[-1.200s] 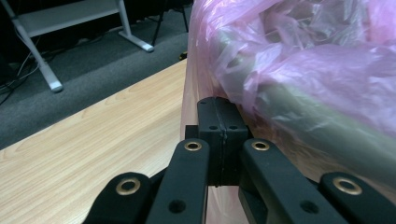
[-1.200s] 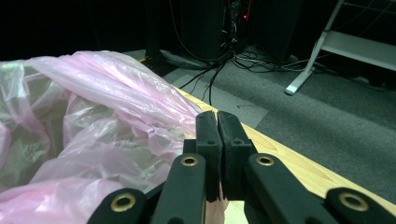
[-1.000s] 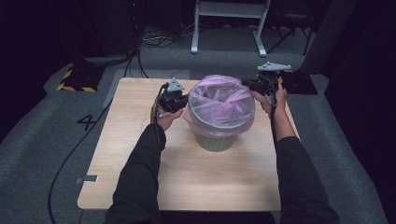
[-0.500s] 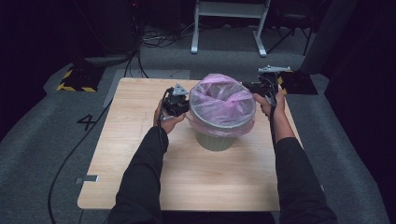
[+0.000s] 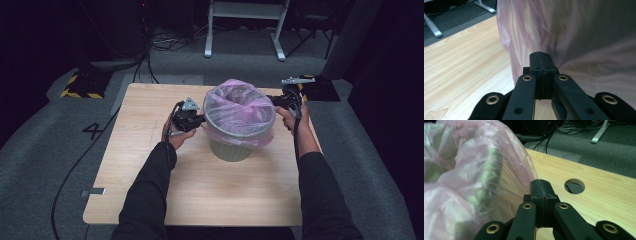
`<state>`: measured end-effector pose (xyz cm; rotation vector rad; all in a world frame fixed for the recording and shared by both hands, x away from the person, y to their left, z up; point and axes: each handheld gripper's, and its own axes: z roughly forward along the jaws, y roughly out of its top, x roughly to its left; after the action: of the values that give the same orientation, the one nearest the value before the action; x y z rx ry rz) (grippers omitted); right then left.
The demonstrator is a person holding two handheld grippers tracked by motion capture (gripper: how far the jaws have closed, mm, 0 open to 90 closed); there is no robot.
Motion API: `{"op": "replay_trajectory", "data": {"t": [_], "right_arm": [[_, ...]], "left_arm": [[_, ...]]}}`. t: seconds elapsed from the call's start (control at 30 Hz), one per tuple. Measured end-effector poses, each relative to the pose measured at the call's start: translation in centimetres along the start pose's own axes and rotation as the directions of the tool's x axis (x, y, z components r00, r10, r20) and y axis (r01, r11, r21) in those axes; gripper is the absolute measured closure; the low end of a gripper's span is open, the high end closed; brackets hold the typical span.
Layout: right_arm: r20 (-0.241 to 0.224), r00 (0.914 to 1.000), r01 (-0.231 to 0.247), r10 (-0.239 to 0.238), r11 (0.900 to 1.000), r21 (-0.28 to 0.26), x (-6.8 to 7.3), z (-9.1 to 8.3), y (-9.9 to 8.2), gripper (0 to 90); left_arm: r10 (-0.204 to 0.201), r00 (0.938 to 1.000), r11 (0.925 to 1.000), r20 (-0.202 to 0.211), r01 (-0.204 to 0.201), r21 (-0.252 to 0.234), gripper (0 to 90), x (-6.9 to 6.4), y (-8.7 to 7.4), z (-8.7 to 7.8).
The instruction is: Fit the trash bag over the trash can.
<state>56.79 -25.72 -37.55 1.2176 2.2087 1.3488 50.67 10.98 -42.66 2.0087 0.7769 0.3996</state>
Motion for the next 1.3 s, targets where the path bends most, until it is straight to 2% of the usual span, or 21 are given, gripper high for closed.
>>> {"op": "replay_trajectory", "data": {"t": [0.27, 0.37, 0.43, 0.53, 0.57, 0.63, 0.83, 0.9, 0.97, 1.03, 1.13, 1.2, 1.3], "right_arm": [[-0.026, 0.9993, -0.026, 0.026, 0.9996, 0.011, -0.8, 0.2, -1.6, 90.0], [-0.010, 0.9999, -0.008, 0.008, 0.9999, 0.014, -0.9, 0.0, -1.9, 90.0], [0.002, 1.0000, 0.000, 0.000, 1.0000, -0.006, -0.9, -0.3, -1.8, 86.2], [0.038, 0.9987, 0.033, -0.032, 0.9988, -0.035, -0.9, -1.4, -1.4, 79.6], [0.048, 0.9977, 0.050, -0.047, 0.9979, -0.043, -1.0, -1.9, -1.2, 74.0], [0.055, 0.9973, 0.052, -0.048, 0.9956, -0.078, -1.1, -2.9, -0.9, 67.9], [0.066, 0.9952, 0.079, -0.071, 0.9905, -0.112, -0.8, -4.7, 0.1, 50.0], [0.060, 0.9949, 0.088, -0.081, 0.9883, -0.125, -0.6, -5.2, 0.5, 46.9], [0.047, 0.9940, 0.104, -0.099, 0.9846, -0.140, -0.1, -5.8, 0.9, 41.6], [0.030, 0.9924, 0.123, -0.120, 0.9801, -0.156, 0.5, -6.2, 1.4, 40.3], [0.000, 0.9887, 0.147, -0.150, 0.9733, -0.176, 1.5, -6.7, 2.0, 37.0], [-0.026, 0.9827, 0.176, -0.183, 0.9679, -0.180, 2.5, -6.8, 2.5, 34.9], [-0.038, 0.9729, 0.219, -0.228, 0.9609, -0.170, 3.8, -6.7, 2.9, 31.7]], "left_arm": [[-0.008, 0.9998, 1.0000, 0.016, 0.008, -0.001, 90.0, -0.1, -0.8, 0.1], [-0.002, 1.0000, 1.0000, 0.005, 0.002, -0.005, 89.5, -0.2, -1.2, -0.1], [-0.002, 0.9998, 1.0000, -0.017, 0.002, -0.002, 79.2, -0.2, -1.3, -0.4], [0.010, 0.9994, 0.9999, -0.034, -0.011, -0.003, 71.2, -0.1, -1.2, -1.5], [0.007, 0.9992, 1.0000, -0.038, -0.007, -0.006, 67.4, -0.1, -1.3, -1.9], [0.015, 0.9987, 0.9999, -0.049, -0.015, 0.002, 58.1, -0.1, -1.3, -2.5], [0.056, 0.9975, 0.9978, -0.043, -0.054, 0.038, 44.6, -0.9, -1.9, -3.9], [0.065, 0.9964, 0.9970, -0.054, -0.062, 0.047, 41.2, -1.4, -2.3, -4.3], [0.063, 0.9960, 0.9974, -0.064, -0.060, 0.040, 34.2, -1.6, -2.6, -4.5], [0.055, 0.9965, 0.9985, -0.063, -0.055, 0.007, 31.6, -1.8, -2.9, -5.2], [0.048, 0.9973, 0.9988, -0.056, -0.047, 0.009, 26.2, -2.0, -3.3, -5.6], [0.053, 0.9972, 0.9984, -0.053, -0.052, 0.021, 24.5, -2.3, -3.7, -5.8], [0.068, 0.9965, 0.9966, -0.048, -0.066, 0.049, 21.4, -2.8, -4.2, -6.1]]}}
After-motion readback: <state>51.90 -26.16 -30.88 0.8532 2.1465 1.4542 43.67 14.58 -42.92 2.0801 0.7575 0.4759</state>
